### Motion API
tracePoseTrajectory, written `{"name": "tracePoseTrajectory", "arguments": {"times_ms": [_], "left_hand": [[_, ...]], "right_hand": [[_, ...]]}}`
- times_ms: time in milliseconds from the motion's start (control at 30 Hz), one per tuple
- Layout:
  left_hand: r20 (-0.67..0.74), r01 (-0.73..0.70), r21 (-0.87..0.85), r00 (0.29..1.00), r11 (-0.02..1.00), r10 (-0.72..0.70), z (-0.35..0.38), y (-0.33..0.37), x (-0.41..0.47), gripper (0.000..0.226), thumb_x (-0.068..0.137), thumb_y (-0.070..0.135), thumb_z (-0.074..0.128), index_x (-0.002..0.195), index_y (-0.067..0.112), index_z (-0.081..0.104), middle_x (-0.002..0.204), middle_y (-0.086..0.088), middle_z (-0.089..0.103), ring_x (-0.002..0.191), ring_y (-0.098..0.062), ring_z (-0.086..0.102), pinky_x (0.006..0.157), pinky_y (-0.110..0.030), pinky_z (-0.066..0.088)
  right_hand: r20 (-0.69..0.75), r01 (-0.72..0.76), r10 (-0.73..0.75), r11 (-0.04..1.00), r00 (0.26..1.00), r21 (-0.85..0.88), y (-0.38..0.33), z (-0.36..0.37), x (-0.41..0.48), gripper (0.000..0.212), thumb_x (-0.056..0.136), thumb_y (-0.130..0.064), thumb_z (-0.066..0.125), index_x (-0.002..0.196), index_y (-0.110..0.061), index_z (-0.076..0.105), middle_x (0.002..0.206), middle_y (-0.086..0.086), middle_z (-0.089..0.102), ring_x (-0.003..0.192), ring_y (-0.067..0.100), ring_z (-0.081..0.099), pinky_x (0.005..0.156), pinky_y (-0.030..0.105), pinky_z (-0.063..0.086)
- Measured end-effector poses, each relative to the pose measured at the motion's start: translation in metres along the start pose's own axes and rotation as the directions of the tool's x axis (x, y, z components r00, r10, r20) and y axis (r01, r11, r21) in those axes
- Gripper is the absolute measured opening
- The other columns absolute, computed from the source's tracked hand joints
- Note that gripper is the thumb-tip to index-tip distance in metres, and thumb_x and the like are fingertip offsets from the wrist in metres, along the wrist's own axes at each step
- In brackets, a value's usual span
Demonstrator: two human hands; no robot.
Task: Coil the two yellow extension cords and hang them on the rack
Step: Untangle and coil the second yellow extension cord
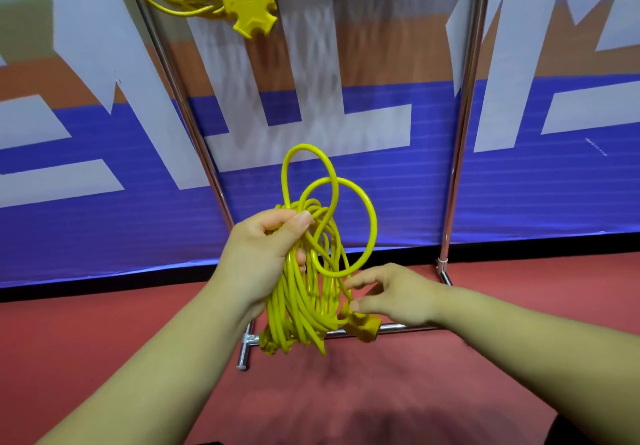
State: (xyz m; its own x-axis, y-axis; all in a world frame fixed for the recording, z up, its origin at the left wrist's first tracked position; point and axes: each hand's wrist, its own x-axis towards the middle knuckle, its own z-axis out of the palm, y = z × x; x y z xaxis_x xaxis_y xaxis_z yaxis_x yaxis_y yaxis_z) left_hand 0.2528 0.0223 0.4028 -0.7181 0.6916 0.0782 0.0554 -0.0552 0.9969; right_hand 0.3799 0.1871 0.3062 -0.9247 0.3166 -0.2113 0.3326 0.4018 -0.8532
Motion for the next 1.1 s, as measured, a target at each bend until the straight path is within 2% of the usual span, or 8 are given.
{"name": "tracePoseTrajectory", "arguments": {"times_ms": [100, 167, 333, 500, 633, 800, 933, 1100], "left_hand": [[-0.011, 0.019, -0.018, 1.0, 1.0, -0.019, -0.006, -0.001, 0.0, 0.016, 0.092, 0.023, 0.067, 0.082, 0.013, 0.074, 0.061, -0.01, 0.059, 0.047, -0.015, 0.052, 0.045, -0.026, 0.049], [-0.027, 0.037, -0.04, 0.999, 0.999, -0.039, -0.01, -0.002, 0.0, 0.014, 0.091, 0.024, 0.067, 0.086, 0.013, 0.075, 0.065, -0.009, 0.062, 0.049, -0.015, 0.052, 0.046, -0.026, 0.049], [-0.093, 0.101, -0.11, 0.989, 0.989, -0.111, -0.031, -0.008, 0.007, 0.024, 0.087, 0.014, 0.073, 0.11, 0.013, 0.074, 0.078, -0.012, 0.066, 0.051, -0.016, 0.052, 0.047, -0.027, 0.049], [-0.177, 0.099, -0.035, 0.979, 0.994, -0.104, -0.043, -0.019, 0.014, 0.016, 0.083, 0.006, 0.077, 0.096, 0.015, 0.077, 0.076, -0.014, 0.065, 0.051, -0.018, 0.054, 0.051, -0.029, 0.05], [-0.178, 0.077, -0.037, 0.981, 0.996, -0.082, -0.044, -0.02, 0.016, 0.018, 0.083, 0.006, 0.077, 0.098, 0.017, 0.078, 0.076, -0.008, 0.067, 0.054, -0.018, 0.055, 0.054, -0.03, 0.05], [-0.111, 0.038, -0.003, 0.993, 0.999, -0.038, -0.035, -0.016, 0.011, 0.028, 0.085, 0.005, 0.075, 0.109, 0.018, 0.076, 0.074, -0.006, 0.066, 0.052, -0.016, 0.054, 0.051, -0.029, 0.051], [-0.031, -0.013, 0.203, 0.999, 0.979, 0.02, -0.03, -0.018, 0.009, 0.029, 0.084, 0.008, 0.077, 0.108, 0.025, 0.076, 0.074, -0.005, 0.068, 0.054, -0.016, 0.054, 0.055, -0.03, 0.053], [0.089, -0.076, 0.445, 0.995, 0.892, 0.041, -0.025, -0.02, 0.008, 0.021, 0.088, 0.016, 0.075, 0.105, 0.029, 0.076, 0.054, 0.004, 0.06, 0.048, -0.012, 0.055, 0.056, -0.02, 0.048]], "right_hand": [[-0.046, 0.049, -0.048, 0.999, 0.998, 0.022, 0.002, 0.014, 0.009, 0.008, 0.083, -0.023, 0.079, 0.089, -0.027, 0.074, 0.077, 0.008, 0.072, 0.071, 0.013, 0.063, 0.082, 0.042, 0.055], [-0.007, 0.101, -0.101, 0.993, 0.995, 0.061, 0.002, 0.015, 0.01, 0.014, 0.088, -0.016, 0.074, 0.077, -0.025, 0.071, 0.072, -0.001, 0.067, 0.07, 0.01, 0.058, 0.076, 0.035, 0.052], [-0.055, 0.113, -0.101, 0.944, 0.993, 0.311, -0.01, 0.007, 0.013, 0.007, 0.093, -0.011, 0.068, 0.088, -0.008, 0.072, 0.082, 0.006, 0.072, 0.081, 0.014, 0.067, 0.084, 0.034, 0.051], [-0.177, 0.066, 0.038, 0.836, 0.983, 0.544, -0.032, -0.003, 0.008, 0.015, 0.095, -0.017, 0.065, 0.104, -0.009, 0.074, 0.074, 0.003, 0.067, 0.066, 0.014, 0.061, 0.073, 0.031, 0.053], [-0.291, 0.137, -0.017, 0.908, 0.957, 0.397, -0.041, -0.007, 0.001, 0.014, 0.095, -0.019, 0.065, 0.096, -0.017, 0.078, 0.069, -0.001, 0.064, 0.063, 0.014, 0.051, 0.062, 0.026, 0.046], [-0.226, 0.195, -0.177, 0.979, 0.958, 0.058, -0.052, -0.013, -0.012, 0.014, 0.096, -0.024, 0.064, 0.095, -0.028, 0.077, 0.07, -0.009, 0.065, 0.064, 0.004, 0.053, 0.067, 0.022, 0.046], [-0.219, 0.245, -0.233, 0.969, 0.947, 0.031, -0.057, -0.015, -0.02, 0.014, 0.097, -0.024, 0.063, 0.097, -0.024, 0.077, 0.072, -0.009, 0.064, 0.068, 0.005, 0.052, 0.069, 0.028, 0.046], [-0.215, 0.28, -0.268, 0.96, 0.939, 0.027, -0.062, -0.02, -0.03, 0.015, 0.097, -0.023, 0.062, 0.098, -0.025, 0.077, 0.072, -0.012, 0.064, 0.063, 0.001, 0.049, 0.062, 0.016, 0.04]]}}
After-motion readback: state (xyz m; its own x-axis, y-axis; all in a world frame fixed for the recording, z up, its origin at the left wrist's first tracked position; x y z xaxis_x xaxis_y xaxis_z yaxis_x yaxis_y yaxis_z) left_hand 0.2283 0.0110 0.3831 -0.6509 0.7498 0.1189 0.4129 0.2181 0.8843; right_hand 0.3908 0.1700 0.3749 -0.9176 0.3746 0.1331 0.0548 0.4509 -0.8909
